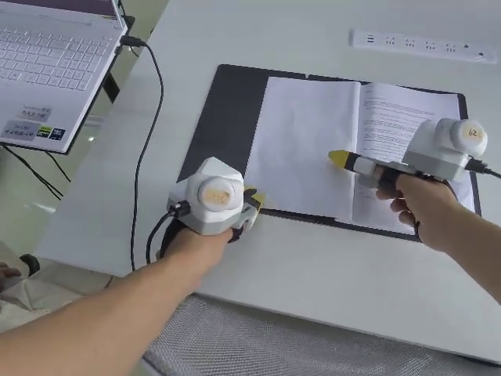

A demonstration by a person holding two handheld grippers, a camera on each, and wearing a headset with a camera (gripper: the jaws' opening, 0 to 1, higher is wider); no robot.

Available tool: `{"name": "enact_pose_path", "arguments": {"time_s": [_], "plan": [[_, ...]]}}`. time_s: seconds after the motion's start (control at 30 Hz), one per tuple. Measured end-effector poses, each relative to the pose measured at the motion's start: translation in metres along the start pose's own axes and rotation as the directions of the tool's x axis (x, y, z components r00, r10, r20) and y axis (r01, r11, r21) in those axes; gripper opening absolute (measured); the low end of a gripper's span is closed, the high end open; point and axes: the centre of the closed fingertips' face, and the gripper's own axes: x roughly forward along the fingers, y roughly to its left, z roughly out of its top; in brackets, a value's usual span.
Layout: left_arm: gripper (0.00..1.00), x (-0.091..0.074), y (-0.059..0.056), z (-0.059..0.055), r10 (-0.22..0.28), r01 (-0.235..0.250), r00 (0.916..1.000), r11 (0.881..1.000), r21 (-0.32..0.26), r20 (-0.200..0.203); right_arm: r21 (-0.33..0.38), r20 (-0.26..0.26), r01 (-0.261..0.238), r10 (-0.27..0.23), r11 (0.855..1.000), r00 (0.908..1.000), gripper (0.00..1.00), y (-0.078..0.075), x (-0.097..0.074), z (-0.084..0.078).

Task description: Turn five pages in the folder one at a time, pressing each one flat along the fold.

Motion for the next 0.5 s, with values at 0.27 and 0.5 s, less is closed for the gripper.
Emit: {"name": "enact_pose_path", "arguments": {"time_s": [0.27,0.5], "plan": [[0.05,0.001,0.000,0.000,0.004,-0.004,1.0000,1.000,0.031,-0.007,0.076,0.004,0.006,-0.007,0.997,1.0000,0.00,-0.013,0.001,0.014],[0.05,0.000,0.001,0.000,0.006,-0.006,1.0000,1.000,0.029,-0.005,0.117,0.012,-0.001,-0.001,0.993,0.9999,0.00,-0.037,0.013,0.037]]}}
